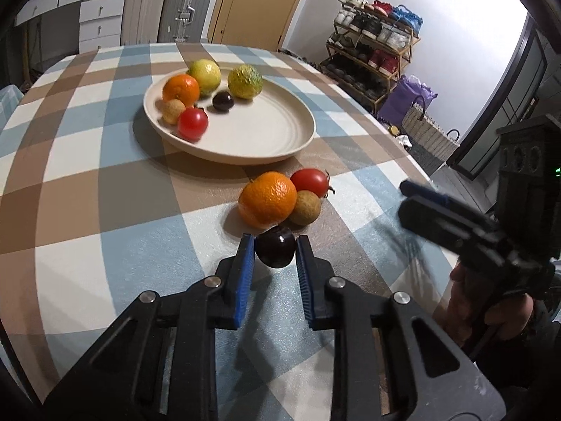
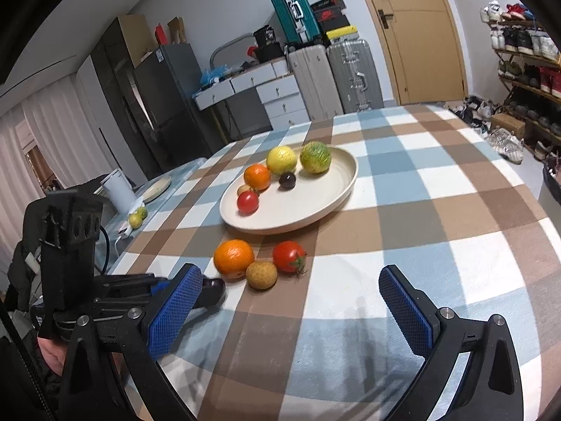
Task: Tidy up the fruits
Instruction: 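Close the left gripper around the second dark plum, then close the right gripper on a brown kiwi while the left gripper holds the plum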
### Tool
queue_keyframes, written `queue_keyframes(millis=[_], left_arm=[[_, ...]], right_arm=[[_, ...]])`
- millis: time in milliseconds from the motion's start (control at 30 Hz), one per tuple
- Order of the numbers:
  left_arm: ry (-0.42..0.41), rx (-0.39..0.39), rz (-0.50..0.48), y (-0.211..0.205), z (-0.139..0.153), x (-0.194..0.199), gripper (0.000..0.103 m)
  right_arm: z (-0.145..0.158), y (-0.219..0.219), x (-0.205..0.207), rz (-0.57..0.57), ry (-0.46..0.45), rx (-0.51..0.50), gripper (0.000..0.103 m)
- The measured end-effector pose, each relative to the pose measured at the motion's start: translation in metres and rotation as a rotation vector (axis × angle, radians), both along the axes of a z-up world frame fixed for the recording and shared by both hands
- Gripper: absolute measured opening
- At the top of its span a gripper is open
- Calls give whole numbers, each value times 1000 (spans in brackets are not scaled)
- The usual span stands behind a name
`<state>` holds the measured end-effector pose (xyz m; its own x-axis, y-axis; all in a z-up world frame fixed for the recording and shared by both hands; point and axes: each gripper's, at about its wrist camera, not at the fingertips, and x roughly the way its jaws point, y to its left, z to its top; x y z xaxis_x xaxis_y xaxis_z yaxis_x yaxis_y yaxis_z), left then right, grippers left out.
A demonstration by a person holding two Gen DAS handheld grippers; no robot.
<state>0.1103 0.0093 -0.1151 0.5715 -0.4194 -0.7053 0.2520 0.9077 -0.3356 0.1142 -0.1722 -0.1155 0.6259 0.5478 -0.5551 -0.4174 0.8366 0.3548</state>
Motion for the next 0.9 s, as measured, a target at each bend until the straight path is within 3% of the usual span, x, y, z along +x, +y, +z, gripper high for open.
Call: queue_keyframes(millis=[233,467,600,767,833,900], left_arm=[[-31,-36,30,20,11,-8,21],[-35,-83,49,40,13,-13,21],[-40,-98,52,47,14,-14,21],[-33,-112,54,52,10,-15,21],[-30,-115,50,53,9,-15,21],[-28,-118,49,54,8,-14,21]], right_arm=[[-11,15,11,46,104,48,103],[-16,35,18,88,136,23,100],[-19,43,27,108,162,5,83],[-18,52,30,106,154,-38,73],[-19,53,31,99,151,-58,58],[-20,55,33,96,155,-73,52]])
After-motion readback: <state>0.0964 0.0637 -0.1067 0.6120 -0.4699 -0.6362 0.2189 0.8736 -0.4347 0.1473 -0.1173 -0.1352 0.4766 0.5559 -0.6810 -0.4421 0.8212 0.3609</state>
